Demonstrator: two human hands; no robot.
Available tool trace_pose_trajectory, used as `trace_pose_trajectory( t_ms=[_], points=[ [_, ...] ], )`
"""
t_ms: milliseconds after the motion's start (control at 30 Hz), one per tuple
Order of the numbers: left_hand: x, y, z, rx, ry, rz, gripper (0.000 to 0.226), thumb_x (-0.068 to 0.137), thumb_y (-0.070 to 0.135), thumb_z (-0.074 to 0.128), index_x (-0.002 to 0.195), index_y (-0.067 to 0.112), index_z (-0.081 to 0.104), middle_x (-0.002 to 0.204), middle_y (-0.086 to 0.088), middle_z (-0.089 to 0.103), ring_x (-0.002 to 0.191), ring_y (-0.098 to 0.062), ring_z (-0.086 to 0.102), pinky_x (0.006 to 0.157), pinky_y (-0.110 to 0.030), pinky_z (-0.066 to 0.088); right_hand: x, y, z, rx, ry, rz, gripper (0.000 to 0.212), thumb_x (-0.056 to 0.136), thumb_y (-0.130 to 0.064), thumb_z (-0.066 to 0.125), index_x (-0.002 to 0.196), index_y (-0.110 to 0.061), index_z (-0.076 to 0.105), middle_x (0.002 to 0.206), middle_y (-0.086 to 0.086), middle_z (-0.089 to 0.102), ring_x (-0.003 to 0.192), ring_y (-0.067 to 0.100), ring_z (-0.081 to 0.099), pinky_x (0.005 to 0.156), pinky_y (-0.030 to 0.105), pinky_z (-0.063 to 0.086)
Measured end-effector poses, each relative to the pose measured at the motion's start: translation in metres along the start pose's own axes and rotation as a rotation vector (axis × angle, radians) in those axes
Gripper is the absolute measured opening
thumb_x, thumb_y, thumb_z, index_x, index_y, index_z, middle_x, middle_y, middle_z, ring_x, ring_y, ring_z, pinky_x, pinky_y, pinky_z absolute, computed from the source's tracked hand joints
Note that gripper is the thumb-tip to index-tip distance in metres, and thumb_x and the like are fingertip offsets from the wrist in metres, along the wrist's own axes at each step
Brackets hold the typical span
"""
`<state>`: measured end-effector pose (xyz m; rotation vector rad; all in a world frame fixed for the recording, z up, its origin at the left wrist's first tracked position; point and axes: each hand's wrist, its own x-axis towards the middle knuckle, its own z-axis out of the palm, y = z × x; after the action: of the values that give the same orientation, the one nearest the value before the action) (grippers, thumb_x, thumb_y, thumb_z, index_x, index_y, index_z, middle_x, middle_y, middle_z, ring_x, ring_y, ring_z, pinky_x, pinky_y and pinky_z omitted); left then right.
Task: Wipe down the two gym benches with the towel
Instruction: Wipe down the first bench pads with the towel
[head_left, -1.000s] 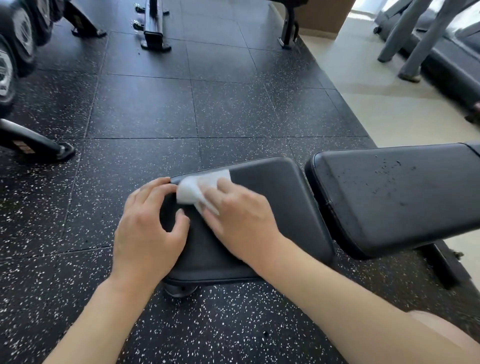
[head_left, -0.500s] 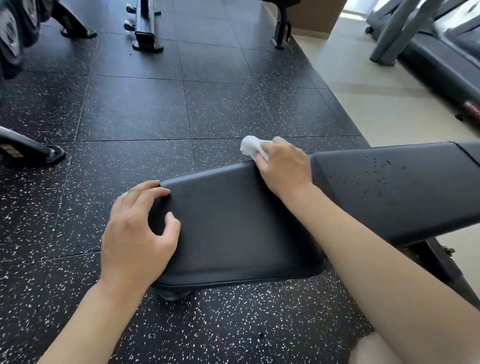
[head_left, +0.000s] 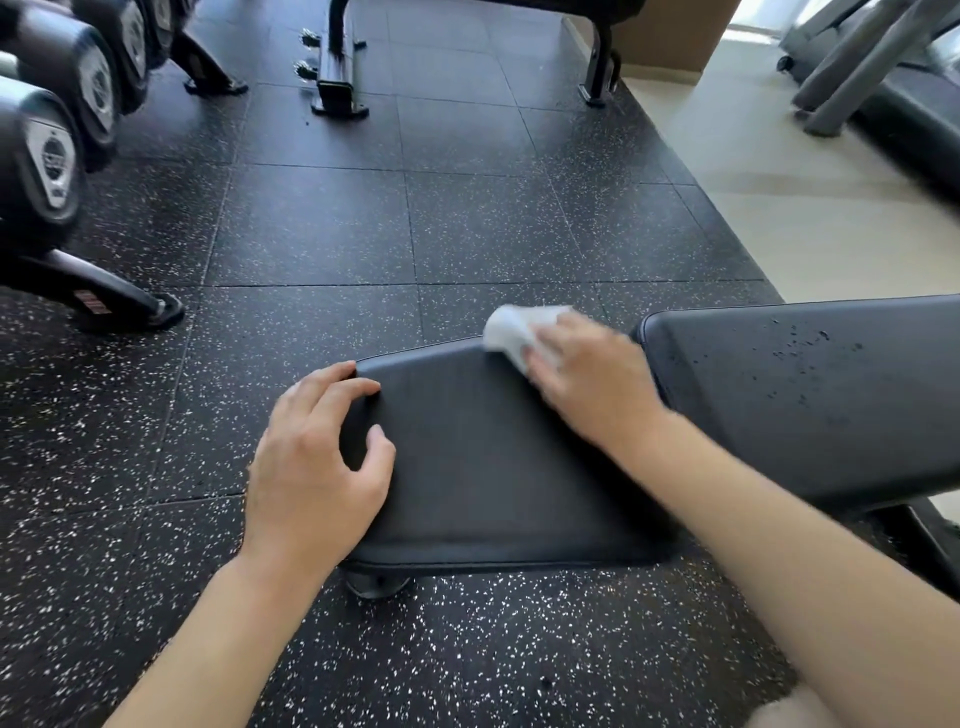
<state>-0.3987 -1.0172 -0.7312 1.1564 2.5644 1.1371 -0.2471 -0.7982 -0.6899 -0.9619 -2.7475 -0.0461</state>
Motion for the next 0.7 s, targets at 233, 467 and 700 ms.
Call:
trace_pose_trajectory(
  t_ms=[233, 467, 700],
  points=[
    [0.003, 0.005, 0.005, 0.053, 0.020, -0.010, 0.041, 0.088, 0.017, 0.072, 0.128, 0.021, 0.067, 0.143, 0.007, 0.059, 0.131, -0.023, 0.052, 0.108, -0.052, 0.048, -0.007, -0.045, 0.012, 0.044, 0.063, -0.044, 0.023, 0.099, -0.040, 0.056, 0.108, -0.022, 0.068, 0.098, 0.004, 0.064, 0.082, 0.031, 0.069, 0.065, 0.037, 0.050],
    [0.008, 0.011, 0.009, 0.150, 0.017, 0.019, 0.049, 0.090, 0.032, 0.055, 0.136, 0.016, 0.063, 0.144, -0.002, 0.058, 0.133, -0.030, 0.051, 0.110, -0.055, 0.045, -0.020, -0.029, -0.001, 0.110, 0.041, -0.183, 0.044, 0.097, -0.051, 0.040, 0.114, -0.028, 0.072, 0.099, 0.002, 0.068, 0.079, 0.031, 0.071, 0.059, 0.036, 0.053],
    [0.009, 0.012, 0.018, 0.295, 0.048, 0.030, 0.055, 0.092, 0.039, 0.050, 0.142, 0.017, 0.058, 0.147, -0.002, 0.057, 0.138, -0.031, 0.050, 0.109, -0.054, 0.043, 0.036, 0.036, 0.016, -0.041, 0.039, 0.200, 0.031, 0.101, -0.041, 0.053, 0.083, -0.017, 0.062, 0.082, 0.000, 0.049, 0.074, 0.036, 0.062, 0.062, 0.034, 0.029]
  ],
)
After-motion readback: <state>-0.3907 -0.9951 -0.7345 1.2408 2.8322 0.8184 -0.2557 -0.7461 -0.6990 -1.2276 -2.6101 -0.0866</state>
